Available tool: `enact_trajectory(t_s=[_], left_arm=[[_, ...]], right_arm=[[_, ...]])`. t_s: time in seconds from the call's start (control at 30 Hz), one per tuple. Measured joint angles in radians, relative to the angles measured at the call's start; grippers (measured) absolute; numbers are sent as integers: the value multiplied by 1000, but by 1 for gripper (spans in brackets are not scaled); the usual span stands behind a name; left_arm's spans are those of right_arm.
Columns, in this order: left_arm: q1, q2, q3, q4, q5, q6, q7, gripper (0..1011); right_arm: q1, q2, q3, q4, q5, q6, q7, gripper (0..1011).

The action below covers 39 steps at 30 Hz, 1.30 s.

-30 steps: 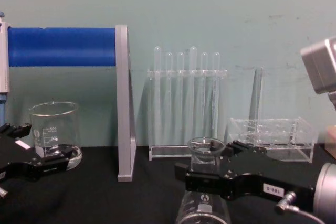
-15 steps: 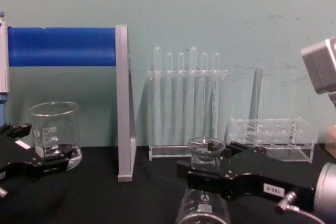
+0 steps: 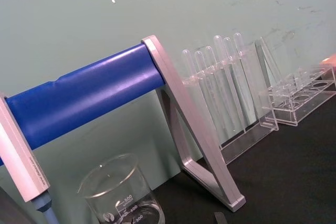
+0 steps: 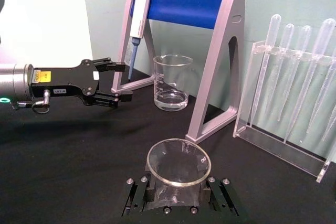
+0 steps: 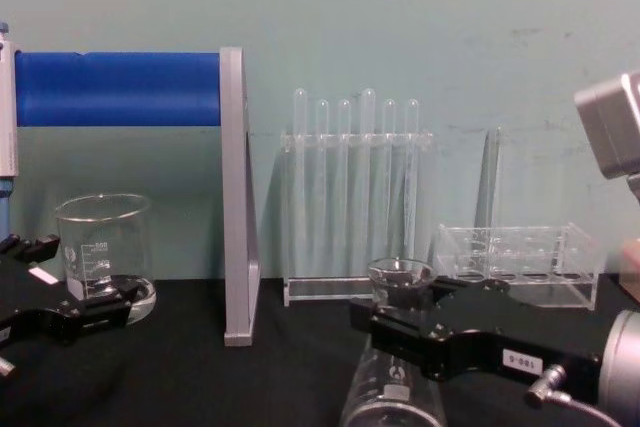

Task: Grasp the erlenmeyer flask with one hand, shake it three times, then place it back.

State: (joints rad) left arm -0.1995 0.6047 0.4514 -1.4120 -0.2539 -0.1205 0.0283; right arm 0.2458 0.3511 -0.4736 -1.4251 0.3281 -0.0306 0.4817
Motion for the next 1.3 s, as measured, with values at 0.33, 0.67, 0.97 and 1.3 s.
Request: enact_trajectory(t_s=[0.33, 0.67, 0.97, 1.3], left_arm=[[0, 0, 0, 0, 0, 0, 0, 1001], [0, 0, 0, 0, 0, 0, 0, 1001], [0, 0, 0, 0, 0, 0, 0, 1001], [0, 0, 0, 0, 0, 0, 0, 1001]], right_arm=[[-4, 2, 7, -10, 3, -4, -1, 450], [-7, 18, 36, -94, 2, 29, -36, 450], [-7, 28, 66, -181, 1, 71, -78, 450], [-15, 21, 99, -239, -8, 112, -134, 450]])
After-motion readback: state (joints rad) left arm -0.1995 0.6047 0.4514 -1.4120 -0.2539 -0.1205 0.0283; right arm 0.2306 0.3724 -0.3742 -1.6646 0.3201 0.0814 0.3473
